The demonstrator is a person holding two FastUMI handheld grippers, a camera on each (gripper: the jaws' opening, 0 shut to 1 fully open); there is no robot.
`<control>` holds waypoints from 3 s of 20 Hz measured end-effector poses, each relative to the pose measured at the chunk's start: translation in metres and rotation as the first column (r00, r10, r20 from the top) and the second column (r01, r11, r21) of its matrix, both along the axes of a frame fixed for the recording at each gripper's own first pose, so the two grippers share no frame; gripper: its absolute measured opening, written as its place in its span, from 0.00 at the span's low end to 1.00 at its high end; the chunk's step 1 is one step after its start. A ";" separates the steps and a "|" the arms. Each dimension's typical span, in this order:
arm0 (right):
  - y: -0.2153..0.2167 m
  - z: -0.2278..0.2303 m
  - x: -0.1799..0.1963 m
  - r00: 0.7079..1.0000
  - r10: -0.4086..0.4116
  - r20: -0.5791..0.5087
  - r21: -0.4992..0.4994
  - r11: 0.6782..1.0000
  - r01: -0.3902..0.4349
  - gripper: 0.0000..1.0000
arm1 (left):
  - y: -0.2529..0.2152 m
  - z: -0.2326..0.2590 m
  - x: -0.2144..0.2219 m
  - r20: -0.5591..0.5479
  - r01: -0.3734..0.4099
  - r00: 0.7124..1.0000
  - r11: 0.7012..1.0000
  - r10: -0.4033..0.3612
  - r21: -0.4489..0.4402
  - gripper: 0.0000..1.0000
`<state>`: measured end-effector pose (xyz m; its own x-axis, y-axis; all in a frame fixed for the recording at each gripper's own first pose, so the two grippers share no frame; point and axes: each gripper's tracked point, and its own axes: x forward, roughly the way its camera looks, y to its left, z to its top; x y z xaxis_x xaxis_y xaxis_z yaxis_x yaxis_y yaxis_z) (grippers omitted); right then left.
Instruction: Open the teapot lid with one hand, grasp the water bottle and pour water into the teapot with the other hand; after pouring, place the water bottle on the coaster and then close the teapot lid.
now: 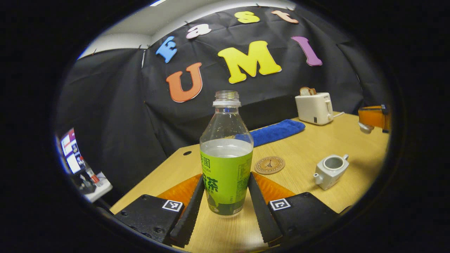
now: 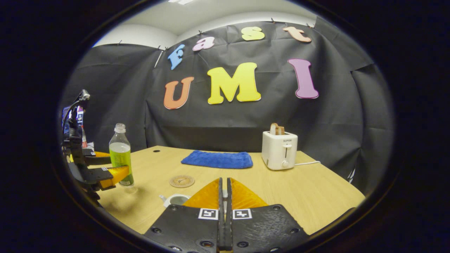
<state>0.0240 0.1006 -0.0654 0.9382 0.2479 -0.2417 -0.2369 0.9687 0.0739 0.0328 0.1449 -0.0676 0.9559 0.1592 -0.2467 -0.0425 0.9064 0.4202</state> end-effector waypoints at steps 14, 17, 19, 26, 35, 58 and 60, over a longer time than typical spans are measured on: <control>-0.037 -0.009 -0.010 1.000 -0.026 -0.008 -0.031 0.999 0.026 0.00 | -0.017 0.004 -0.011 -0.195 0.206 0.976 0.733 -0.101 0.648 0.73; -0.045 -0.012 -0.012 0.999 -0.033 -0.014 -0.034 0.999 0.033 0.00 | -0.026 0.002 -0.008 -0.228 0.257 0.965 0.629 -0.129 0.734 0.73; -0.048 -0.014 -0.012 0.999 -0.036 -0.016 -0.033 0.999 0.035 0.00 | -0.032 0.006 -0.005 -0.236 0.272 0.962 0.542 -0.135 0.795 0.70; -0.053 -0.024 -0.014 0.999 -0.034 -0.031 -0.028 0.999 0.033 0.00 | -0.040 0.007 0.000 -0.306 0.325 0.946 0.338 -0.109 0.884 0.73; -0.060 -0.027 -0.017 0.999 -0.039 -0.030 -0.030 0.999 0.038 0.00 | -0.051 0.014 0.007 -0.335 0.349 0.937 0.183 -0.103 0.919 0.72; -0.075 -0.034 -0.020 0.998 -0.054 -0.037 -0.023 0.998 0.054 0.00 | -0.075 0.030 0.018 -0.321 0.313 0.943 -0.090 -0.090 0.945 0.72; -0.076 -0.035 -0.020 0.998 -0.056 -0.038 -0.021 0.998 0.055 0.00 | -0.078 0.035 0.018 -0.314 0.302 0.945 -0.120 -0.095 0.946 0.72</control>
